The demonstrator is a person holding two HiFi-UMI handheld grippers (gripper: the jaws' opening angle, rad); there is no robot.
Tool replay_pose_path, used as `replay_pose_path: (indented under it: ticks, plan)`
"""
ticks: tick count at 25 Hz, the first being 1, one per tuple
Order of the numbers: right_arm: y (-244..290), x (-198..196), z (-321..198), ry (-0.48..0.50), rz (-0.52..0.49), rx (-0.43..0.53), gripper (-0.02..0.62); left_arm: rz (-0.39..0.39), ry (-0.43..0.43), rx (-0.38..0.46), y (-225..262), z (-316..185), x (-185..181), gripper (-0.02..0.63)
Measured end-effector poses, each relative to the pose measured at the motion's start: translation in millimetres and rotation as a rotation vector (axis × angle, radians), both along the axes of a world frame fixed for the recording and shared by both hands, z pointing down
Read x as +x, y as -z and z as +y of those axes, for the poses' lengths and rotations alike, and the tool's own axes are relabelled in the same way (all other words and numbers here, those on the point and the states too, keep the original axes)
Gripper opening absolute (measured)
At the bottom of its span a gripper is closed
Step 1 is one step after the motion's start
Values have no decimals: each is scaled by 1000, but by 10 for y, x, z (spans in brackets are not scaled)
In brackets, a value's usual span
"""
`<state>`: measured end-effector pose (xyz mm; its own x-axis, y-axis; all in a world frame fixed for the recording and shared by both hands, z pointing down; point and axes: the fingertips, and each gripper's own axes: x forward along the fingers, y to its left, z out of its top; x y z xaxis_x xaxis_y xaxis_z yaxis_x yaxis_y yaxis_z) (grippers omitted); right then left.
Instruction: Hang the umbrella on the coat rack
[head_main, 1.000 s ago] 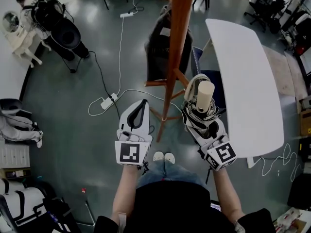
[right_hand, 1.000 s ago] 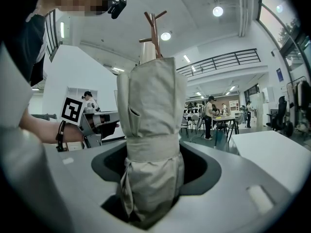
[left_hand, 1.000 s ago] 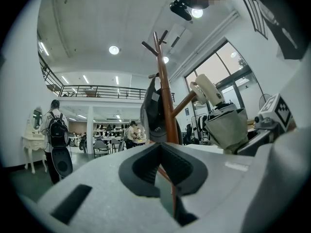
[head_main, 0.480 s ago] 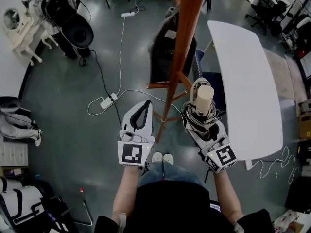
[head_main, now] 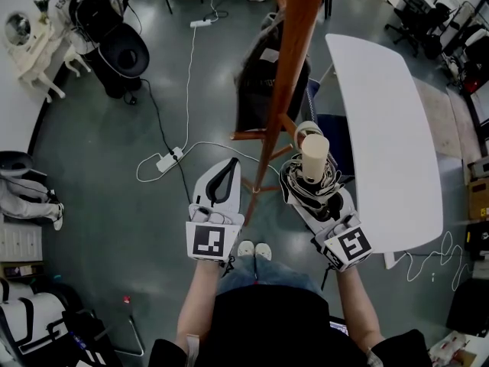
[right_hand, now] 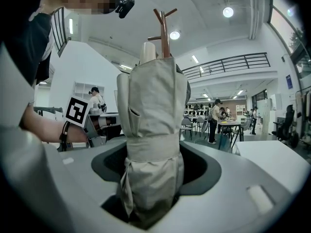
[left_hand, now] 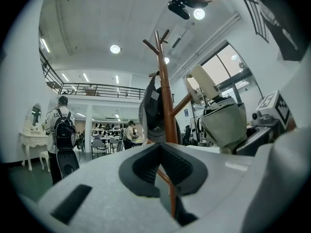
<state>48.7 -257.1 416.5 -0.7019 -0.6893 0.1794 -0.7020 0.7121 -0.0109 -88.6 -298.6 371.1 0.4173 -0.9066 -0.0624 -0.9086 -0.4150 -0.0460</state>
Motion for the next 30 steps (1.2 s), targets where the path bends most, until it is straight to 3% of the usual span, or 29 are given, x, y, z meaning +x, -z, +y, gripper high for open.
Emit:
replay_pose_path:
  ticks: [15,30]
  plan:
    - [-296,46,-101,-22,-78,-96,307,-2,18,-10,-9,7,-124,6]
    - [-1014,92,-94,-44,-39,-187,307,4,-9,-6,-114,7,48,6]
